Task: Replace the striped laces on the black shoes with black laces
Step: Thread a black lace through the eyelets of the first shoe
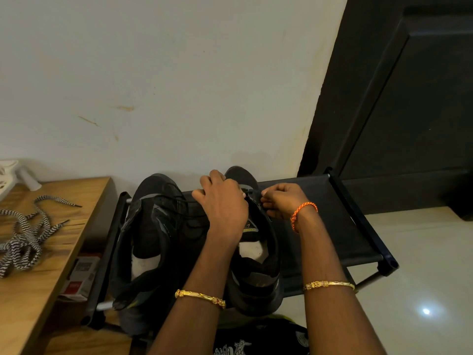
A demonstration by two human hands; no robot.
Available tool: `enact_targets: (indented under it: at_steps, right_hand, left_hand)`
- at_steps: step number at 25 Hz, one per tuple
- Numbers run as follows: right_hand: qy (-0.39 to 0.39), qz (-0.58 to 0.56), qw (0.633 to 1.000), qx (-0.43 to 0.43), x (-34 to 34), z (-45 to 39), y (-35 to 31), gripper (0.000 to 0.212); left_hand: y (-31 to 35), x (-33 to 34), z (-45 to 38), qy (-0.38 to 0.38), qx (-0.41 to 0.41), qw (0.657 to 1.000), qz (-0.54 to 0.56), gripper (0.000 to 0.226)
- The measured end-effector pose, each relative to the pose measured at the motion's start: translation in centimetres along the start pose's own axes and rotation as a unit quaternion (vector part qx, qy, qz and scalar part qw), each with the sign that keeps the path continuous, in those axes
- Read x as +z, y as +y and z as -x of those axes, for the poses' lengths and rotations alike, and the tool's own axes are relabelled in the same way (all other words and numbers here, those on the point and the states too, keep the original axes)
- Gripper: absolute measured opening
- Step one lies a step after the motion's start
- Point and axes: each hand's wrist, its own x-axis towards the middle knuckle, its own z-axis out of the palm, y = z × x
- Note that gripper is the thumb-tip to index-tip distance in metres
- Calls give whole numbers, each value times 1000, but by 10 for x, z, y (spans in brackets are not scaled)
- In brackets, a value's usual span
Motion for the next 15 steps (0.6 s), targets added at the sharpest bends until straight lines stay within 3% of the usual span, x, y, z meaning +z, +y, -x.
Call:
enact_targets:
  at_steps: [5,7,9,12,15]
  right_hand:
    - [4,12,1000,0,2,-3,1,17]
    - [6,10,1000,-2,3,-3,1,17]
    - [0,3,1000,-1,3,-2,1,17]
    - [-19,5,1000,-17,2,0,1,19]
    - [-32,19,999,-39,2,0,4,16]
  left_hand:
    - [0,4,-8,-39,-24,999,28,19]
    - [-2,10,-10,-45,-48,994,88,13]
    - [-6,16,-11,-64,-99,976,184,7]
    - [-9,22,-10,-77,-164,944,278,19]
    - [-9,28,-8,-63,-178,918,348,21]
